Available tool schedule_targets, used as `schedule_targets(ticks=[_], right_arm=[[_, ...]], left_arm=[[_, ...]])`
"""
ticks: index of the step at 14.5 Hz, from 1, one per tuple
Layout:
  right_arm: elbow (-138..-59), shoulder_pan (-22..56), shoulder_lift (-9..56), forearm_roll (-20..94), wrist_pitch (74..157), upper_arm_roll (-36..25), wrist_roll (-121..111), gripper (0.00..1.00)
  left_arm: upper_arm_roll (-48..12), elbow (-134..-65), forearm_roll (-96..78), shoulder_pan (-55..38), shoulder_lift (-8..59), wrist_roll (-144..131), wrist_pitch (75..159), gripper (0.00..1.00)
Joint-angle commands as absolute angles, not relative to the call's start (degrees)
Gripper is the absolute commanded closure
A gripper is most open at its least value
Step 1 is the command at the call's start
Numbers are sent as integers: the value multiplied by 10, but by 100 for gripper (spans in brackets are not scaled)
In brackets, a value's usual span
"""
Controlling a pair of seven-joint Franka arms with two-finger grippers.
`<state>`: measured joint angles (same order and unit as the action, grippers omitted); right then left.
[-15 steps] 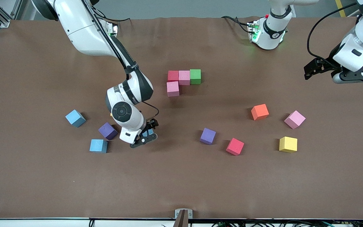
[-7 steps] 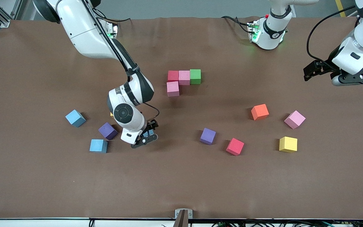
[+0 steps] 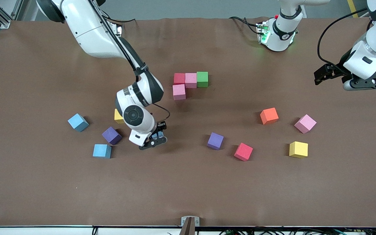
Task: Arrange 11 blocks into digit 3
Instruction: 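Carry the cyan cube with the right gripper and lower it below pink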
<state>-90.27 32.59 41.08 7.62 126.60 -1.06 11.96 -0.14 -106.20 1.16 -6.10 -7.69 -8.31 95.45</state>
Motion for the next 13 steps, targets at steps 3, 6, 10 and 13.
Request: schedule_targets(ticks=[3, 6, 10, 13], right_arm=[[-910, 381, 396, 77, 1262, -10, 252, 72], [-924, 414, 389, 76, 1263, -11, 303, 72], [-959, 434, 365, 75, 1264, -11, 319, 72], [-1001, 453, 347, 75, 1309, -11, 319, 72]], left_arm=[[-2, -1063, 11, -57, -76, -75, 960, 0], [-2, -1066, 11, -57, -76, -75, 959, 0], [-2, -1073, 11, -57, -80, -75, 956, 0], [-2, -1078, 11, -60, -77, -75, 959, 0]])
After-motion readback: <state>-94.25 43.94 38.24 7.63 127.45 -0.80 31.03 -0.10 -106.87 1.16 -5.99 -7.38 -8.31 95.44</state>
